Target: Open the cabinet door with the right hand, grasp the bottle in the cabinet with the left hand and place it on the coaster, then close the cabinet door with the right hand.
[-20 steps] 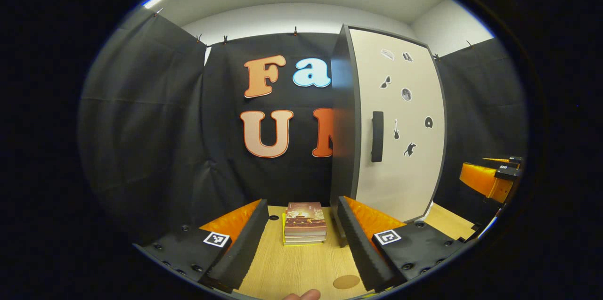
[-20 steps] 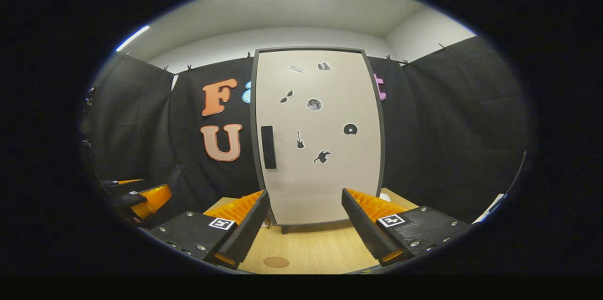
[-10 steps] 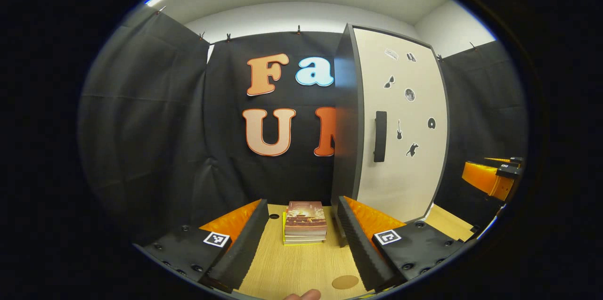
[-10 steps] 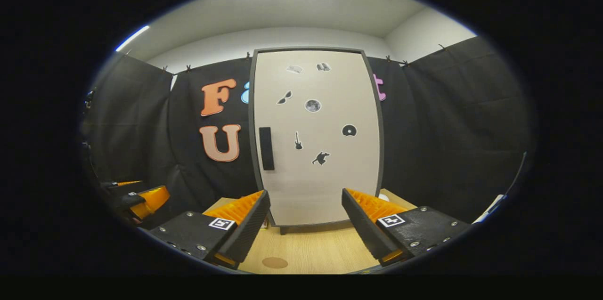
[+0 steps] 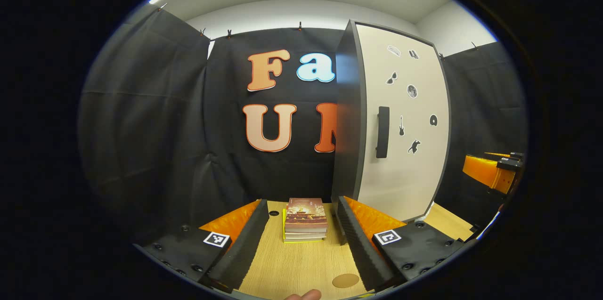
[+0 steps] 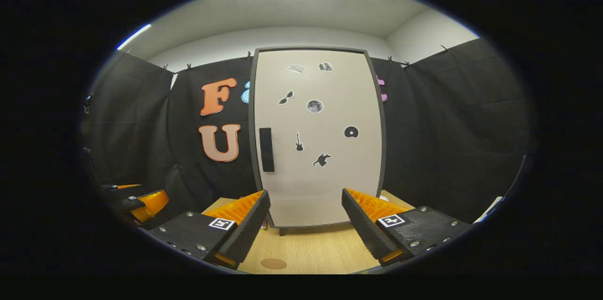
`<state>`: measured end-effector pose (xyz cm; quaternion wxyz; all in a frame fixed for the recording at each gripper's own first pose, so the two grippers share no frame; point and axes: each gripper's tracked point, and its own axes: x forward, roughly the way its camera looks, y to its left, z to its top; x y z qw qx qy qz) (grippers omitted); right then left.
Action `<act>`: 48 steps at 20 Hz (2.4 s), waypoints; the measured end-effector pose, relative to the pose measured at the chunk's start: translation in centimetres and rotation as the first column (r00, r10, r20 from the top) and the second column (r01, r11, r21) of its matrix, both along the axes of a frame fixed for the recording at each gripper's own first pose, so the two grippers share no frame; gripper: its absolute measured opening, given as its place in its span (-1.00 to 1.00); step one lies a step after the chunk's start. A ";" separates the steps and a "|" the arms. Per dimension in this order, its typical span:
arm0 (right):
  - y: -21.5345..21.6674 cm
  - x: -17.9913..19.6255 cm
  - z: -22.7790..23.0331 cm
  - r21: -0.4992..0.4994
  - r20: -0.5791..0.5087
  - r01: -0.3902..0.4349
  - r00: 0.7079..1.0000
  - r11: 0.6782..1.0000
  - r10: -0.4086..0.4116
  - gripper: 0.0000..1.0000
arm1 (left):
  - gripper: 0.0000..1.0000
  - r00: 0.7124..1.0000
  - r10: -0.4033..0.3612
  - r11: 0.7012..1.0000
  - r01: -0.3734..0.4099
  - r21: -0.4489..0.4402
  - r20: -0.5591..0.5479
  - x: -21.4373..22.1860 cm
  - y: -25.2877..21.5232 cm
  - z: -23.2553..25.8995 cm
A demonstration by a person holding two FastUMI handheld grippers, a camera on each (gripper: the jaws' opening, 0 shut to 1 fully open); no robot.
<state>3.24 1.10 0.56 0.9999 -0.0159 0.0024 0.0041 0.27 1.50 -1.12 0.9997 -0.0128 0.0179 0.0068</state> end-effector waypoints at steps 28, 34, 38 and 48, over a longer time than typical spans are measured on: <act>9.2 23.6 2.2 -0.030 -0.003 -0.025 1.000 0.999 0.025 0.74 | 0.91 0.987 0.101 0.995 -0.101 0.003 -0.127 8.9 12.1 -5.3; 9.3 24.8 1.2 -0.016 -0.021 -0.011 1.000 1.000 0.010 -0.09 | 0.92 0.984 0.102 0.995 -0.101 0.015 -0.145 9.6 13.1 -6.4; 9.2 24.4 1.2 -0.022 -0.020 -0.001 1.000 1.000 0.000 -0.31 | 0.92 0.984 0.103 0.995 -0.101 0.020 -0.146 9.3 13.1 -6.5; 8.8 20.7 1.8 0.012 -0.043 -0.030 0.999 0.999 0.031 -0.51 | 0.91 0.989 0.083 0.996 -0.081 0.027 -0.126 5.7 9.6 -5.1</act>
